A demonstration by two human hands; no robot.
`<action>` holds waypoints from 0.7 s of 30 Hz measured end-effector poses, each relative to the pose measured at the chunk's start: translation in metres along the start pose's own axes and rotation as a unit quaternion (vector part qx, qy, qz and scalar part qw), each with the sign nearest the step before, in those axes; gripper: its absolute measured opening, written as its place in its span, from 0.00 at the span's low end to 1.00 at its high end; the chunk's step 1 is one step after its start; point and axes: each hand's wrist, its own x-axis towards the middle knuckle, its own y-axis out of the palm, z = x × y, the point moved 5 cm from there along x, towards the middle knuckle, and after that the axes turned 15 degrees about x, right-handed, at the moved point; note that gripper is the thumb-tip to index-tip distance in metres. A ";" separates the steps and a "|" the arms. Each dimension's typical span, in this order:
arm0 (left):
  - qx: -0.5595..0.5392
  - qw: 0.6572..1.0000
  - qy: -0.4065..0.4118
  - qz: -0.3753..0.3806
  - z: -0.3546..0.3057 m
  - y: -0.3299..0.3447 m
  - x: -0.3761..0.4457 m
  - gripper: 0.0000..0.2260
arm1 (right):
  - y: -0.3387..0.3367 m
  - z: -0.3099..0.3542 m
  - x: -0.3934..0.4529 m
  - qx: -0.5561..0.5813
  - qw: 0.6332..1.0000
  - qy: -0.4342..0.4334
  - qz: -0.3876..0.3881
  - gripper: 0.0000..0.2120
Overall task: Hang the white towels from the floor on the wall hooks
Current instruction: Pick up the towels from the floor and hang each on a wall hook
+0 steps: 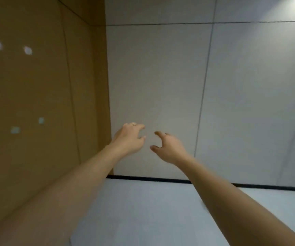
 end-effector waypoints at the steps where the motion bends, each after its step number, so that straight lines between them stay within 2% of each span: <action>1: -0.009 1.000 0.021 0.016 -0.039 0.020 0.007 0.22 | -0.018 -0.037 -0.014 0.000 1.000 0.026 -0.006 0.33; 5: -0.028 0.989 0.116 0.089 -0.191 0.101 0.020 0.23 | -0.081 -0.173 -0.077 0.013 0.990 0.131 -0.046 0.34; 10: -0.051 0.950 0.246 0.187 -0.360 0.195 0.001 0.22 | -0.127 -0.323 -0.183 0.015 0.955 0.281 -0.090 0.31; 12: -0.059 0.927 0.300 0.218 -0.423 0.232 -0.008 0.20 | -0.136 -0.380 -0.224 0.027 0.934 0.341 -0.099 0.32; 15: -0.068 0.891 0.369 0.255 -0.509 0.287 -0.014 0.23 | -0.149 -0.458 -0.276 0.048 0.896 0.427 -0.114 0.33; 21: -0.085 0.816 0.471 0.325 -0.666 0.392 0.009 0.26 | -0.199 -0.603 -0.341 0.064 0.809 0.563 -0.157 0.33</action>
